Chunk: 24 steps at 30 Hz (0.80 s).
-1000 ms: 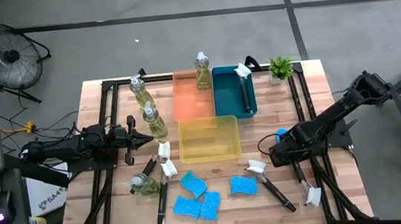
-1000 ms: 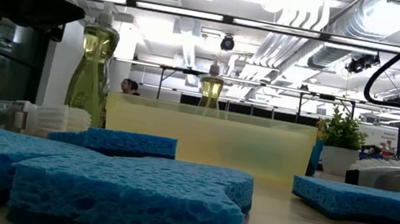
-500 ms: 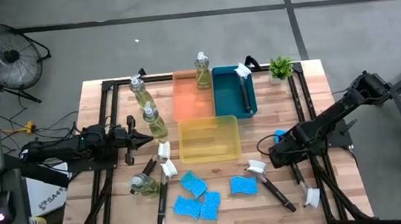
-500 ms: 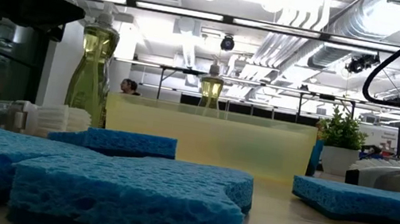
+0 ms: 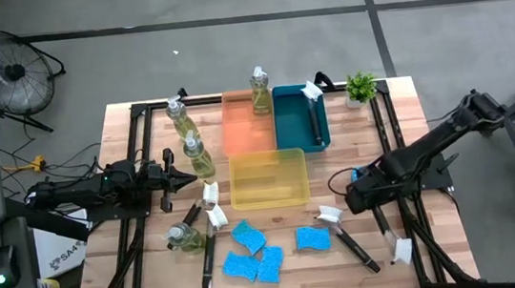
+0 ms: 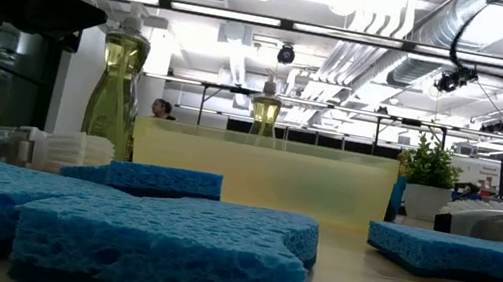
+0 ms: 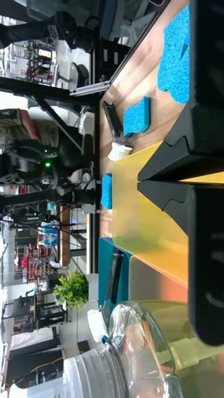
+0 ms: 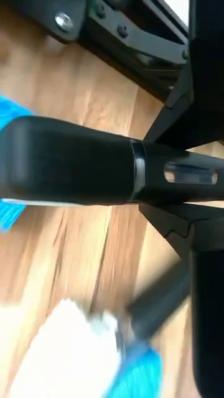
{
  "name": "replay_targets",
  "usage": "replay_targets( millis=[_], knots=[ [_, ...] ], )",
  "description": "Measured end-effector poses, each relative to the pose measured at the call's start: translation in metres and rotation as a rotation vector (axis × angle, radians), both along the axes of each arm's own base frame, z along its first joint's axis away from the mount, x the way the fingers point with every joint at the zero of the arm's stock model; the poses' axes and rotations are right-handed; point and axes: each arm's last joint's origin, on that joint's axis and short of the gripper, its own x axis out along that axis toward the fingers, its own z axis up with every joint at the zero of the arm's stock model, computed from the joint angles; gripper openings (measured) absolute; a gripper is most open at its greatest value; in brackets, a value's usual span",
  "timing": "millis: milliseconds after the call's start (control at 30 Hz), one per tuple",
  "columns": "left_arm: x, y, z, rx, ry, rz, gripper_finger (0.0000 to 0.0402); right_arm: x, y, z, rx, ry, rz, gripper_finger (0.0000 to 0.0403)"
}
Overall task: Pick & Place Kitchen Sink Supplies
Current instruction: Put the dish brush into the blue bin
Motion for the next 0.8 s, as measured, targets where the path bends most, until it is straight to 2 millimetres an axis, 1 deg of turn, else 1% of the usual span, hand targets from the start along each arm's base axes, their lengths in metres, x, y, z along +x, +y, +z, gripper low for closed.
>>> replay_targets(
  millis=[233,333,467,633,800],
  knots=[
    [0.0,0.0,0.0,0.0,0.0,0.0,0.0001,0.014,-0.02,0.049,-0.148,-0.138,0.008,0.0112],
    [0.0,0.0,0.0,0.0,0.0,0.0,0.0001,0.023,-0.033,0.068,-0.216,-0.222,0.018,0.0112],
    [0.0,0.0,0.0,0.0,0.0,0.0,0.0001,0.032,-0.055,0.09,-0.309,-0.318,0.046,0.0112],
    [0.0,0.0,0.0,0.0,0.0,0.0,0.0001,0.039,-0.085,0.111,-0.419,-0.41,0.076,0.0112],
    [0.0,0.0,0.0,0.0,0.0,0.0,0.0001,0.047,-0.117,0.117,-0.508,-0.503,0.082,0.0112]
  ],
)
